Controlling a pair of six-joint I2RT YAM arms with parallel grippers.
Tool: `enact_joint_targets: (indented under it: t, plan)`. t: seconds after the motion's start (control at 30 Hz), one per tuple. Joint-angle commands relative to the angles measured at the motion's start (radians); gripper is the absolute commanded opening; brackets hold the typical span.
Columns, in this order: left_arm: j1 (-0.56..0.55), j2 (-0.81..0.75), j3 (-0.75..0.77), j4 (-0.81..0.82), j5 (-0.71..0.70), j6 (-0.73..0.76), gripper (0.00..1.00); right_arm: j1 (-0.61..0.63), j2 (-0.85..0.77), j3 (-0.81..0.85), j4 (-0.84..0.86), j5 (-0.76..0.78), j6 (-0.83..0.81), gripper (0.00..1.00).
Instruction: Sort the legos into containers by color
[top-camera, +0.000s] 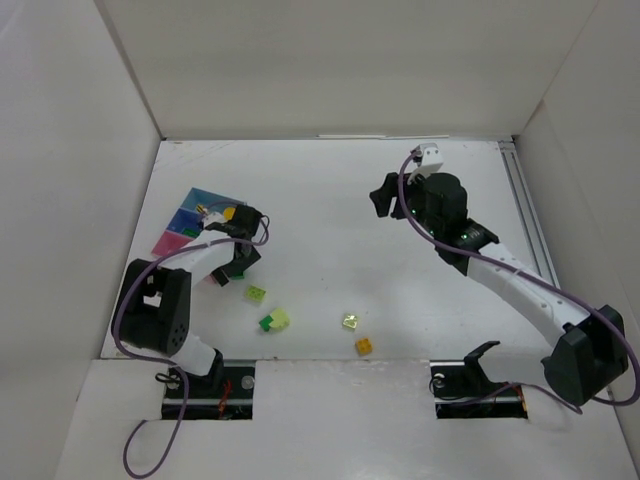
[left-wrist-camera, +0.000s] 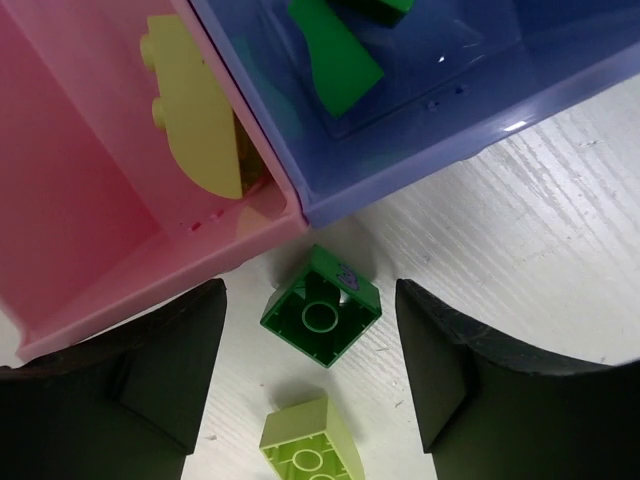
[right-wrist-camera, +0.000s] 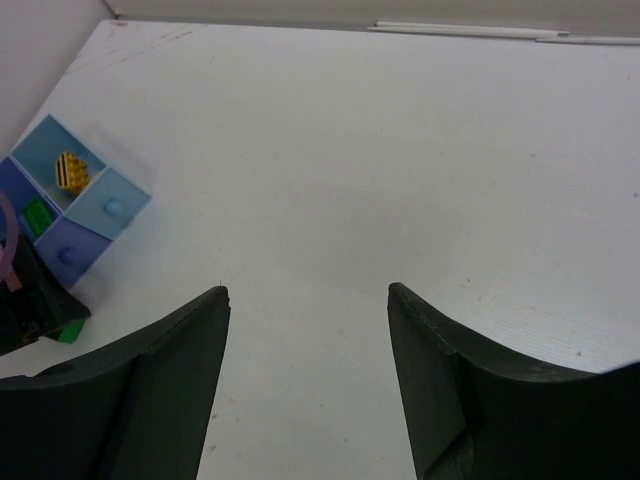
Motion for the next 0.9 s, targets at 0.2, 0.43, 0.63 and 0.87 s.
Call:
enact_joint_targets:
  t: [0.2, 0.43, 0.63, 0.87]
  plan:
    - [0.0, 0.007, -0.016, 0.022, -0.018, -0.012, 0.45, -0.006, -0.054, -0.013, 0.044, 0.008, -0.019, 0.7]
    - [-0.032, -0.024, -0.016, 0.012, -0.018, -0.003, 0.27, -0.006, -0.074, -0.023, 0.044, -0.001, -0.019, 0.71]
    - [-0.032, -0.074, 0.03, -0.007, 0.003, -0.003, 0.24, -0.006, -0.125, -0.043, 0.035, 0.017, -0.019, 0.72]
    - [-0.032, -0.197, 0.102, -0.063, -0.017, 0.016, 0.24, -0.006, -0.154, -0.07, 0.007, 0.039, -0.019, 0.73]
